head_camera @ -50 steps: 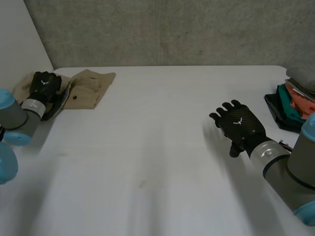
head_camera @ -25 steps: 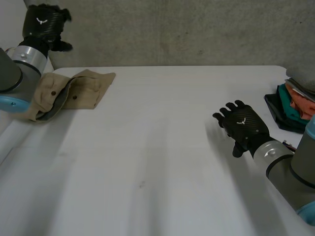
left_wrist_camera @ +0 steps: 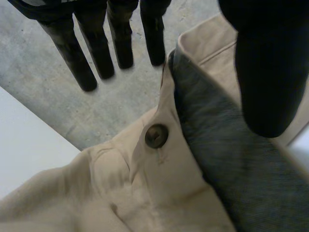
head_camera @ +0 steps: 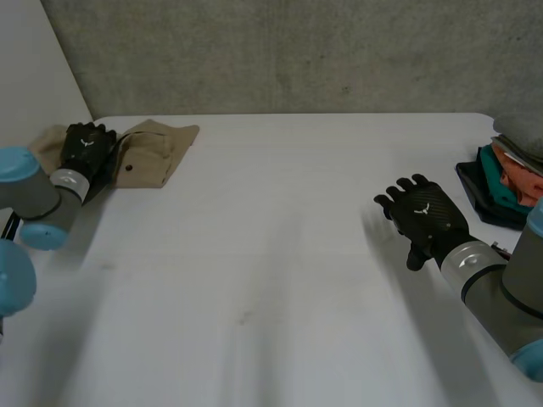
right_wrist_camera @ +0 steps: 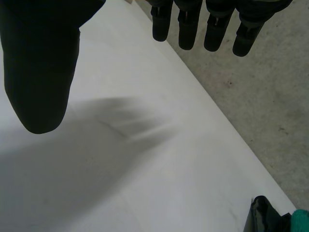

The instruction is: Fold the laundry.

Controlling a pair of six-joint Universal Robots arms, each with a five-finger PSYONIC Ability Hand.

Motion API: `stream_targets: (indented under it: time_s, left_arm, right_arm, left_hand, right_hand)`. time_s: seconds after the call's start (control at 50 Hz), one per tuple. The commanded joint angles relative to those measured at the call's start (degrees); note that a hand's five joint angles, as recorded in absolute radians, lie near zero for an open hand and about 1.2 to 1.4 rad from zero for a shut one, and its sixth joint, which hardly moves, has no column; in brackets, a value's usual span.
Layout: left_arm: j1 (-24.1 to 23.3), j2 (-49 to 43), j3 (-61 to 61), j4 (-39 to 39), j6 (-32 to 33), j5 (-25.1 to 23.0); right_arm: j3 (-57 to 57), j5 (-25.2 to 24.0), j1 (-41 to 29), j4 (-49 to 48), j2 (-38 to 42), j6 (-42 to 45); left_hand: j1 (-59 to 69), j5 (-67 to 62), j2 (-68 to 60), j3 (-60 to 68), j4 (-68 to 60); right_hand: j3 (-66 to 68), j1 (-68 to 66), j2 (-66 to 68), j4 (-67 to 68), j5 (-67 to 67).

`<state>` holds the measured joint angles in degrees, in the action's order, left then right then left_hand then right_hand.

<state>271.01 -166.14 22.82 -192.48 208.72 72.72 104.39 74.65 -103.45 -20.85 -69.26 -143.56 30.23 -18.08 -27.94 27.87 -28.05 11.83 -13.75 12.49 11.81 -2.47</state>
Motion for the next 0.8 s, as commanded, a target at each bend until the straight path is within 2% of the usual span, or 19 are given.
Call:
stream_targets:
  time_s: [0.02, 0.14, 0.24, 0.3, 0.38, 0.42, 0.46, 0.48, 0.5, 0.52, 0.58, 0.64, 0.8]
  left_arm:
    - [0.5, -6.5, -10.9, -0.3, -0.2, -0.5]
    - [-2.2, -2.1, -8.0, 0.8, -0.6, 4.6]
    - [-6.6, 15.5, 8.3, 1.3, -3.8, 5.7]
    - [-8.2, 26.0, 18.2, -1.7, -7.3, 5.4]
    - [-11.9, 36.3, 26.6, -6.8, -12.3, 5.2]
    - [-12.4, 38.3, 28.6, -8.0, -13.9, 5.3]
    - [-12.3, 38.6, 29.3, -8.6, -14.8, 5.5]
    - [-12.2, 38.2, 29.0, -8.4, -14.8, 5.7]
    - [-12.0, 37.5, 28.7, -8.2, -14.7, 5.8]
    - [-11.8, 35.6, 27.9, -7.0, -14.6, 5.8]
    - [-10.7, 32.2, 26.3, -3.7, -14.0, 5.9]
    - [-7.6, 26.7, 22.8, 0.9, -11.4, 6.0]
    - [-4.0, 16.5, 16.2, 1.8, -7.7, 5.1]
  right_arm:
    - [-0.4, 0.4, 0.0, 0.0, 1.1, 0.8]
    - [0.3, 0.4, -0.1, 0.0, 0.9, 2.7]
    - [0.6, 0.4, -0.1, 0.1, 0.6, 2.7]
    - [1.0, 0.4, -0.1, 0.1, 0.1, 2.7]
    - [1.3, 0.4, -0.1, 0.1, -0.9, 2.8]
    - [1.4, 0.3, 0.0, 0.1, -1.2, 2.8]
    - [1.3, 0.2, 0.0, 0.1, -1.2, 2.8]
    - [1.3, 0.2, 0.0, 0.1, -1.2, 2.8]
    - [1.3, 0.2, 0.0, 0.1, -1.2, 2.8]
    - [1.3, 0.2, 0.0, 0.1, -1.2, 2.8]
    - [1.3, 0.0, 0.0, 0.1, -1.2, 2.8]
    - [1.4, 0.0, -0.1, 0.1, -1.1, 2.8]
    - [1.2, 0.1, -0.4, 0.0, -0.5, 2.8]
  left_hand:
    - [49.8, -51.9, -52.1, 52.1, -51.9]
    - [49.8, -51.9, -52.1, 52.1, -51.9]
    - [49.8, -51.9, -52.1, 52.1, -51.9]
    - [49.8, -51.9, -52.1, 52.1, -51.9]
    - [49.8, -51.9, -52.1, 52.1, -51.9]
    - [49.8, -51.9, -52.1, 52.1, -51.9]
    - [49.8, -51.9, -52.1, 52.1, -51.9]
    - [33.5, -35.6, -35.8, 35.8, -35.6]
    - [10.8, -13.0, -13.1, 13.2, -13.0]
    - [-20.2, 18.1, 17.9, -17.9, 18.0]
    - [-17.2, 15.0, 14.9, -14.8, 15.0]
    - [-17.3, 15.2, 15.0, -15.0, 15.1]
    - [-16.8, 14.7, 14.5, -14.5, 14.6]
  right_hand:
    - [-1.8, 3.8, -2.5, -1.8, 2.5]
    - [-1.8, 3.8, -2.5, -1.8, 2.5]
    - [-1.8, 3.8, -2.5, -1.8, 2.5]
    - [-1.8, 3.8, -2.5, -1.8, 2.5]
    - [-1.8, 3.8, -2.5, -1.8, 2.5]
    - [-1.8, 3.8, -2.5, -1.8, 2.5]
    - [-1.8, 3.8, -2.5, -1.8, 2.5]
    - [-1.8, 3.8, -2.5, -1.8, 2.5]
    - [-1.8, 3.8, -2.5, -1.8, 2.5]
    - [-1.8, 3.8, -2.5, -1.8, 2.5]
    - [-1.8, 3.8, -2.5, -1.8, 2.5]
    - [-1.8, 3.8, -2.5, -1.8, 2.5]
    - [-1.8, 3.8, -2.5, -1.8, 2.5]
